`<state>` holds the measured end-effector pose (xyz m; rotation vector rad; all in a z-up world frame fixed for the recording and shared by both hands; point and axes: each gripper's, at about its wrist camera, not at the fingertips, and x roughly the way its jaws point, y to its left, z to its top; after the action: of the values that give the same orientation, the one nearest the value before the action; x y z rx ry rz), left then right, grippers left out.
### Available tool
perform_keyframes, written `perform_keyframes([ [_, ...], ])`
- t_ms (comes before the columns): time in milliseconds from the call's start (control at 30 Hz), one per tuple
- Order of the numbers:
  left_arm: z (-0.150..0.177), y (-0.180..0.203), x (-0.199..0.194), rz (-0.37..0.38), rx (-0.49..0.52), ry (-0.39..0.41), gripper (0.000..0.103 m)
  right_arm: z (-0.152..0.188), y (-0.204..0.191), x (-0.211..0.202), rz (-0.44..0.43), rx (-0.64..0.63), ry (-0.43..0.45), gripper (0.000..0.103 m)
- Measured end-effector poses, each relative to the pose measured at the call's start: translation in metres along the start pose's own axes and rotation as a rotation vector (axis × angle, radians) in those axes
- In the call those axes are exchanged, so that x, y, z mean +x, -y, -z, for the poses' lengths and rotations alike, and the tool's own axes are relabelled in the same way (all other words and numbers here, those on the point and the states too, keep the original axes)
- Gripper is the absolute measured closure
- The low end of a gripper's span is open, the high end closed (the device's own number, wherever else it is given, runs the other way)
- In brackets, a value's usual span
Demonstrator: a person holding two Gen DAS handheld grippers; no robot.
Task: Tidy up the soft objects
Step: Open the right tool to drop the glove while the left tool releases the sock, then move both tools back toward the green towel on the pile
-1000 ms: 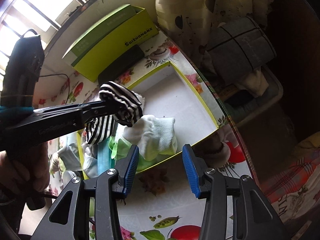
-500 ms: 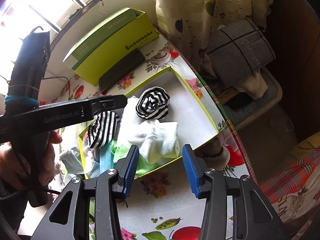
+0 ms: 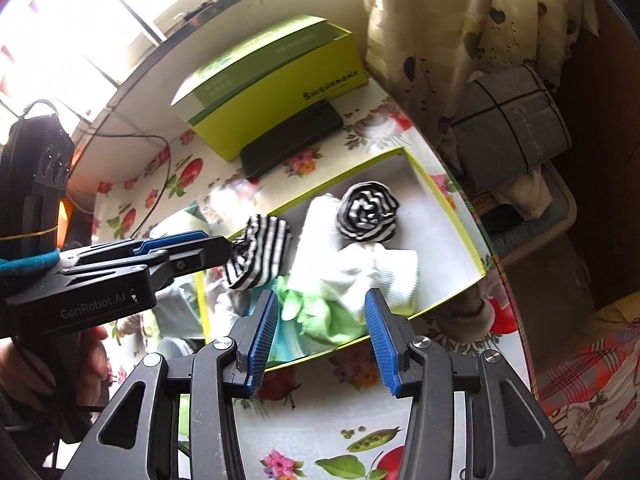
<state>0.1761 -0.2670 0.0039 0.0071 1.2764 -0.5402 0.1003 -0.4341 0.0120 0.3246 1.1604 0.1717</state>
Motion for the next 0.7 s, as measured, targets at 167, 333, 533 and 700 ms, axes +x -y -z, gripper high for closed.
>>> perform_keyframes([
  [167, 0.018, -0.017, -0.028, -0.016, -0.033, 0.048, 0.067, 0.002, -0.030, -0.004, -0.017, -0.060, -0.012, 0.059],
  [333, 0.041, -0.035, -0.050, -0.045, -0.072, 0.092, 0.067, 0.010, -0.063, -0.001, -0.033, -0.138, -0.043, 0.058],
  [533, 0.074, -0.059, -0.066, -0.075, -0.130, 0.113, 0.067, 0.024, -0.096, 0.004, -0.063, -0.220, -0.065, 0.058],
  [700, 0.100, -0.081, -0.074, -0.094, -0.188, 0.115, 0.067, 0.032, -0.116, 0.007, -0.109, -0.248, -0.087, 0.058],
])
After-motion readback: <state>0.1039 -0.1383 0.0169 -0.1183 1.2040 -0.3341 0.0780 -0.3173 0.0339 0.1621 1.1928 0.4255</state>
